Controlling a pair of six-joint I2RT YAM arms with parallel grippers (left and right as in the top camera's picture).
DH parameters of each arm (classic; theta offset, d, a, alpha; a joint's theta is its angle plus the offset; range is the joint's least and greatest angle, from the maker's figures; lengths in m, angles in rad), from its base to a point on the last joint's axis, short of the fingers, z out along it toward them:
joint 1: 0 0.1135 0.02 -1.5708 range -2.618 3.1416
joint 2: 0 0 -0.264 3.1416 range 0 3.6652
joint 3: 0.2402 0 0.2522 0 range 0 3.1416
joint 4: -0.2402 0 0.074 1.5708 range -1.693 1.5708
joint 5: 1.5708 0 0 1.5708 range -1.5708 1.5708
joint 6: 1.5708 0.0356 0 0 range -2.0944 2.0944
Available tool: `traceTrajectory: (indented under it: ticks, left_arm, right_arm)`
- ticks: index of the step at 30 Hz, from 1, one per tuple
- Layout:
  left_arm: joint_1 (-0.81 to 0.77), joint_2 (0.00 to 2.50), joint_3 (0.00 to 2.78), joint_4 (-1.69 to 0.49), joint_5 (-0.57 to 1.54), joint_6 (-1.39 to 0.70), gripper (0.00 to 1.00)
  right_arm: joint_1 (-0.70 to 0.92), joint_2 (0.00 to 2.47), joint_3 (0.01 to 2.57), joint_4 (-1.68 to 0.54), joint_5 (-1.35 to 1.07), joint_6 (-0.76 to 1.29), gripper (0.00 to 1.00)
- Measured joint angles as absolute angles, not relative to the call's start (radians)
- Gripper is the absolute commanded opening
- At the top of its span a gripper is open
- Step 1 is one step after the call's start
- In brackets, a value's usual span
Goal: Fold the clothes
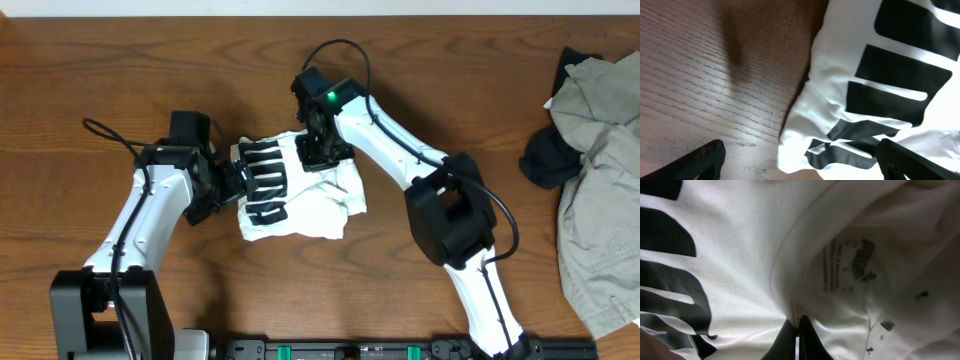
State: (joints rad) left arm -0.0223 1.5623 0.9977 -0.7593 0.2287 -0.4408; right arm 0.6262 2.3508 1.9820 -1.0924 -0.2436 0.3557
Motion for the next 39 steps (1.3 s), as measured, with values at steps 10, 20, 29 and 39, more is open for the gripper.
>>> traceTrajectory:
  ticks: [10, 20, 29, 39]
  left_arm:
    - [-0.022, 1.562, 0.998, -0.760, 0.229, -0.441, 0.98]
    - [-0.022, 1.562, 0.998, -0.760, 0.229, -0.441, 0.98]
    - [-0.022, 1.563, 0.998, -0.760, 0.229, -0.441, 0.98]
    - [-0.022, 1.563, 0.998, -0.759, 0.229, -0.441, 0.98]
  right_arm:
    - [0.625, 2.351, 2.067, -1.146, -0.208, 0.356, 0.01]
    - [0.625, 2.351, 2.083, -1.192, -0.132, 0.356, 0.21]
    - [0.625, 2.351, 2.090, -1.316, -0.107, 0.363, 0.08]
    - [0.682, 2.351, 2.093, -1.459, -0.170, 0.317, 0.10]
